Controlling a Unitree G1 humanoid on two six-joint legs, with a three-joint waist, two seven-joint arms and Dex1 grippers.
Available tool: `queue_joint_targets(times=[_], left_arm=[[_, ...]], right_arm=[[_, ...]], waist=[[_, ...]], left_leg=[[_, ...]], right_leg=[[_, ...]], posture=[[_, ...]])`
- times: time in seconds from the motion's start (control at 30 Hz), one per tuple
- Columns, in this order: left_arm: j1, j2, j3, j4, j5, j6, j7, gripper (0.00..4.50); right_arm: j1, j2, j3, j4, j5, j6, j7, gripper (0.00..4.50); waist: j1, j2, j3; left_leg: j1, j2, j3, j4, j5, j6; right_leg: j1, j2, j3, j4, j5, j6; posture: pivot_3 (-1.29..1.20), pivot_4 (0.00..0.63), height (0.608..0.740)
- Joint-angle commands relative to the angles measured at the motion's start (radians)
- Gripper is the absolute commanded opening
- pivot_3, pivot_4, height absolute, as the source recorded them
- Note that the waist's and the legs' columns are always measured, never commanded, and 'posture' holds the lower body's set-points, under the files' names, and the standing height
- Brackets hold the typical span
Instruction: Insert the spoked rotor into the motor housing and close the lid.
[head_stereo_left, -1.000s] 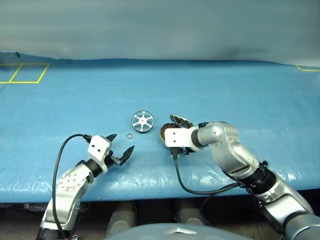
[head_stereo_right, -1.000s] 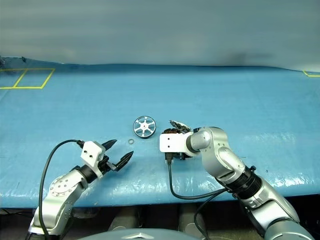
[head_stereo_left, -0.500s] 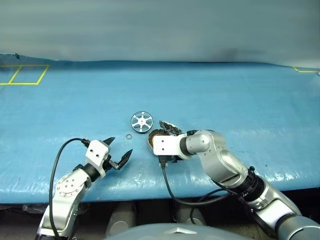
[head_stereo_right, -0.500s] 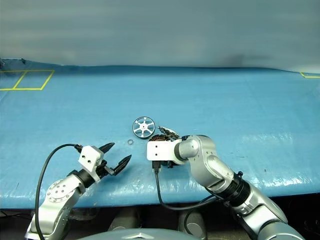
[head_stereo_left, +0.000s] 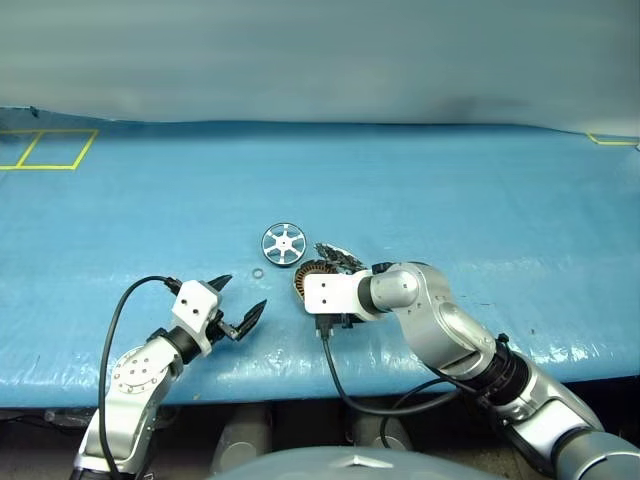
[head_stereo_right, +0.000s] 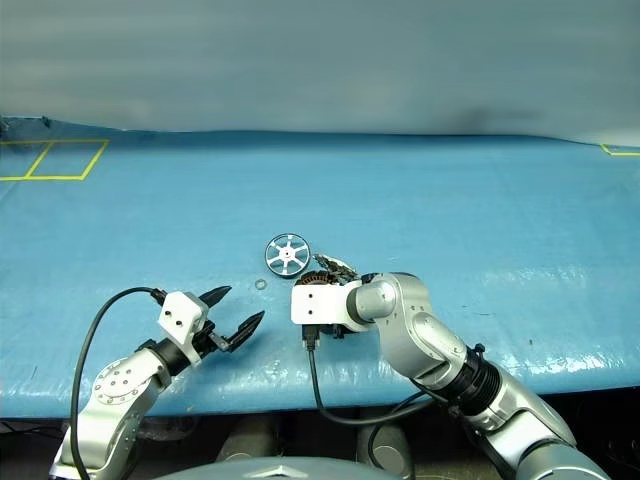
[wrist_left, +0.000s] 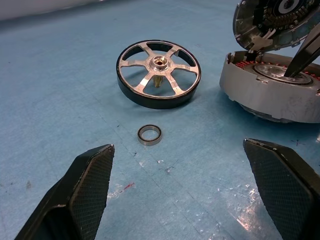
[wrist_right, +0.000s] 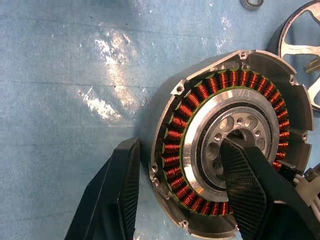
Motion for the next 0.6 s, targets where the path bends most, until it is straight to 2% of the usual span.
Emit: queue_joint_targets(times=[0.03,0.4,0.6], left_arm=[[-0.006,0.004,0.004,-0.048,-0.005,-0.007,-0.002,4.5],[-0.017,-0.001,-0.005,-0.038,-0.003,-0.005,-0.003,4.5],[-0.02,-0.001,-0.008,-0.036,-0.002,-0.005,-0.004,4.5]], right_arm=[[0.008,0.016,0.032,-0.041,0.049,-0.005,0.017,2.06],[-0.03,0.019,0.008,-0.078,0.066,0.021,-0.007,2.06],[-0.028,0.009,0.028,-0.049,0.058,0.027,-0.042,4.04]], waist=[[0.0,0.0,0.0],[0.002,0.0,0.001],[0.004,0.0,0.001]], left_leg=[[0.0,0.0,0.0,0.0,0.0,0.0],[-0.001,0.0,0.0,-0.002,0.0,0.0],[-0.002,0.0,0.0,-0.002,0.0,0.0]], right_leg=[[0.0,0.0,0.0,0.0,0.0,0.0],[-0.002,0.0,0.0,0.0,-0.001,-0.001],[-0.003,0.0,0.0,-0.001,-0.001,0.0]], posture=[[0.0,0.15,0.74],[0.0,0.15,0.74],[0.0,0.15,0.74]])
